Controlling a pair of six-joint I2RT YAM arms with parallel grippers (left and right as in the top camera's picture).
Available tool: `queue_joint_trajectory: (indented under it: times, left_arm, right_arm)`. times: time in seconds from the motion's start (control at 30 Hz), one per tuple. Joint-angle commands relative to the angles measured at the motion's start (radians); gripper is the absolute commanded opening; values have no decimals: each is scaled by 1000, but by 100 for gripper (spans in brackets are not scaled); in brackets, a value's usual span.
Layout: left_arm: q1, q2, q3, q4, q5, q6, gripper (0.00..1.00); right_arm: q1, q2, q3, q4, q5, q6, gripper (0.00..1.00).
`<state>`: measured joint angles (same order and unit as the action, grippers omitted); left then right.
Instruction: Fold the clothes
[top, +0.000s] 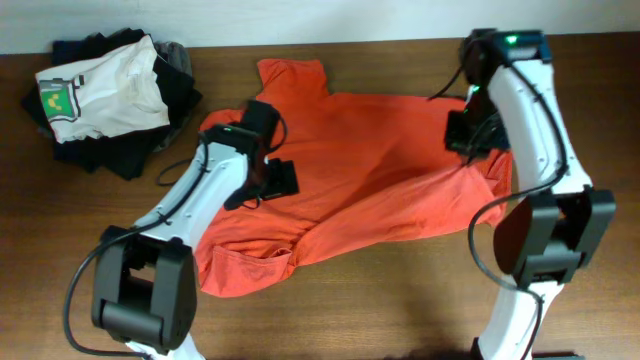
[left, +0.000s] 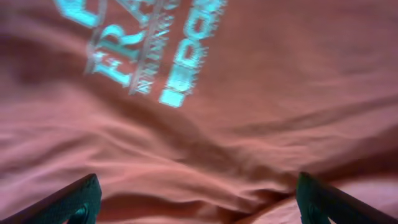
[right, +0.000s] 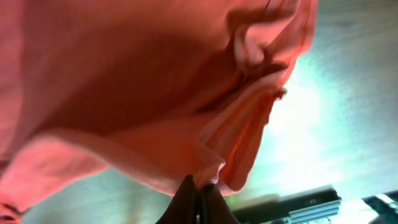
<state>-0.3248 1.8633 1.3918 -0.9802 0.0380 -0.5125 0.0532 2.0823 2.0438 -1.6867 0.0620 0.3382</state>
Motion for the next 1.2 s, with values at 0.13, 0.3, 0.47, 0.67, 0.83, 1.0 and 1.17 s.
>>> queue_joint_trajectory:
  times: [0.13,0.3,0.47,0.67,0.83,1.0,1.17]
  left_arm:
    - [55,6,-1,-51,27,94,99]
    - [55,6,-1,-77,27,111,99]
    - [56,2,-1,-117,27,111,99]
    - [80,-66,-1,-174,26,118,99]
    - [101,-161,-1,-242,19,126,99]
    - [101,-206,-1,-278,19,126,99]
    - [101,-211,-1,-334,19,119,99]
  right_arm:
    - [76,-412,-470,146,156,140,4]
    - [6,-600,-706,249,117,142,4]
    - [-91,-665,-809,256,20,104,4]
    - [-154,-739,-840,233,16,95,4]
    - [-159,-854,-840,198,-54,79,4]
    - [-159,-948,-842,156,-89,78,4]
    - [-159,-1010,-877,150,-119,82,4]
